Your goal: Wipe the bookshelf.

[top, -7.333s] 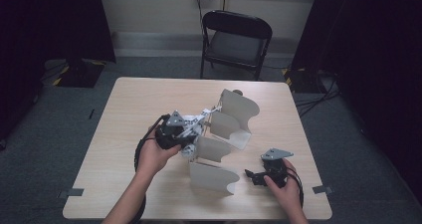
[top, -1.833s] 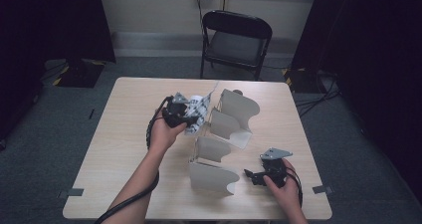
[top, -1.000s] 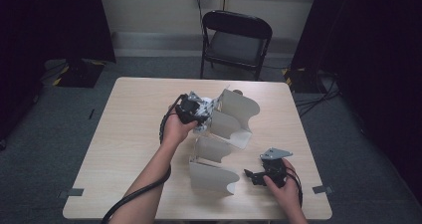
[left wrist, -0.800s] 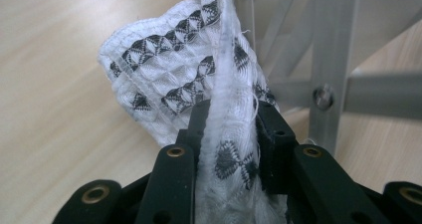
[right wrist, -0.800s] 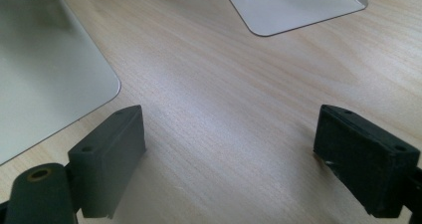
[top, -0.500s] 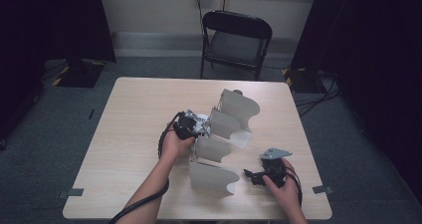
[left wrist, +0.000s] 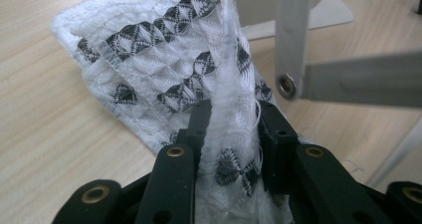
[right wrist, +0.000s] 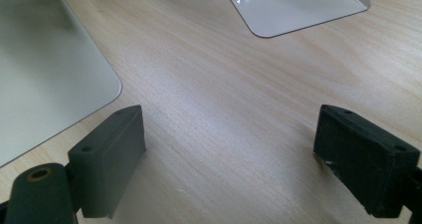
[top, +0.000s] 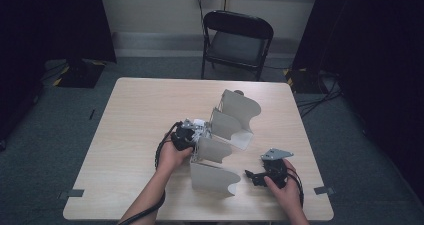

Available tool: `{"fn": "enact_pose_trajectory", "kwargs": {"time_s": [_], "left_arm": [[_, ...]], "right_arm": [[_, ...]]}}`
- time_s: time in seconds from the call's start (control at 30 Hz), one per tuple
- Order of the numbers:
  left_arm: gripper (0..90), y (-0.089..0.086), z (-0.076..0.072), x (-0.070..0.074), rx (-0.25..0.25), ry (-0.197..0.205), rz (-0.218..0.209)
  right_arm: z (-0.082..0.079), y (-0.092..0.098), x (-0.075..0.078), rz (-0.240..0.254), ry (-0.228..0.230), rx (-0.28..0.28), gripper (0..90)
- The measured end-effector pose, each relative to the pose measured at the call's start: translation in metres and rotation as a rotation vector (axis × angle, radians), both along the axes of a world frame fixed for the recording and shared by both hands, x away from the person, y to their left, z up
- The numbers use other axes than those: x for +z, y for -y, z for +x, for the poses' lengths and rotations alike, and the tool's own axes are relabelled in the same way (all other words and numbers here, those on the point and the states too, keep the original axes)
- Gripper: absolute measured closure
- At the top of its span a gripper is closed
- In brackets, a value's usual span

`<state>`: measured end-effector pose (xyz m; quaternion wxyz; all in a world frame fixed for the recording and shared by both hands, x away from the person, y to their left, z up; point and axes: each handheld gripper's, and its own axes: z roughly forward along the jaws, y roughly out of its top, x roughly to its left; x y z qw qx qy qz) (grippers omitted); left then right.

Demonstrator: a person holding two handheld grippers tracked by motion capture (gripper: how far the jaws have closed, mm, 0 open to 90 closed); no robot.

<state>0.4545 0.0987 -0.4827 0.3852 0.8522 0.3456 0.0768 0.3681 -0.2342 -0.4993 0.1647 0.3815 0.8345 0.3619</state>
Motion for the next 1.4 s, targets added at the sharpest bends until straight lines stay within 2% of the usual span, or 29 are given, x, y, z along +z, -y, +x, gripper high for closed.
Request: {"fn": "enact_pose_trajectory", "kwargs": {"time_s": [0.2,0.3,0.4,0.6,0.63,0.73,0.83,0.87,1.03,1.17,1.37,1.4], "left_arm": [[70.6,-0.01,-0.01,0.004,0.008,0.011,0.007],[70.2,-0.019,-0.013,0.01,0.022,0.021,0.018],[70.2,-0.028,-0.015,0.015,0.049,0.033,0.003],[69.8,-0.046,-0.017,0.02,0.074,0.033,0.008],[69.9,-0.047,-0.018,0.021,0.08,0.029,-0.003],[69.8,-0.045,-0.023,0.032,0.05,0.044,-0.04],[69.4,-0.042,-0.022,0.046,0.029,0.07,-0.03],[69.3,-0.04,-0.022,0.051,0.031,0.073,-0.046],[69.1,-0.032,-0.023,0.065,0.004,0.099,-0.054],[69.1,-0.024,-0.029,0.06,-0.019,0.095,-0.036],[69.2,-0.023,-0.035,0.039,-0.02,0.064,-0.028],[69.2,-0.024,-0.035,0.034,-0.015,0.062,-0.037]], "right_arm": [[0.0,0.0,0.0,0.001,0.0,-0.001,12.2],[0.0,0.0,0.0,0.0,0.0,0.0,12.2],[0.0,0.0,0.0,0.0,0.0,0.0,12.2],[0.0,0.0,0.0,0.0,0.0,0.0,12.3],[0.0,0.0,0.0,0.0,0.0,0.0,12.3],[0.0,0.0,0.0,0.0,0.0,-0.001,12.2],[0.0,0.0,0.0,0.0,-0.001,0.0,12.2],[0.0,0.0,0.0,0.0,0.0,-0.002,12.2],[0.0,0.0,0.0,0.0,0.0,-0.002,12.2],[0.0,0.0,0.0,0.0,0.0,-0.002,12.2],[0.0,0.0,0.0,0.0,0.0,-0.002,12.2],[0.0,0.0,0.0,0.0,0.0,-0.002,12.2]]}}
